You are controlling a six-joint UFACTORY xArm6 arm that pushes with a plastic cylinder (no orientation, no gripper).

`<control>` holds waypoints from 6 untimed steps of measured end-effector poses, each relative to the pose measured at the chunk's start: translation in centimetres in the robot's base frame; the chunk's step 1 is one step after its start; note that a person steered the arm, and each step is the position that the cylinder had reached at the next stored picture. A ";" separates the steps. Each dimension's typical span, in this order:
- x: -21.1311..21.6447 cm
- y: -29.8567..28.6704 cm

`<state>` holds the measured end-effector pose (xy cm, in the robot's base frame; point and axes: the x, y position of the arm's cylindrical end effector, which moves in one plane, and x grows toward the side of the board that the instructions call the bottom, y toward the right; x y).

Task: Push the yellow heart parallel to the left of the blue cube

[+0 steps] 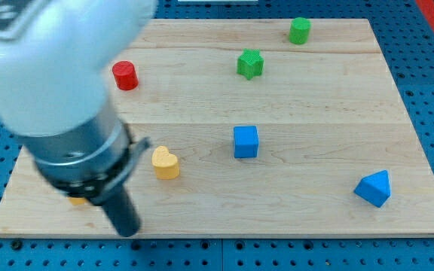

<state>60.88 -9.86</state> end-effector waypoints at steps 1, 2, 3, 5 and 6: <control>-1.0 3.0; -2.2 2.3; -2.8 3.2; -5.7 4.8; -7.2 4.2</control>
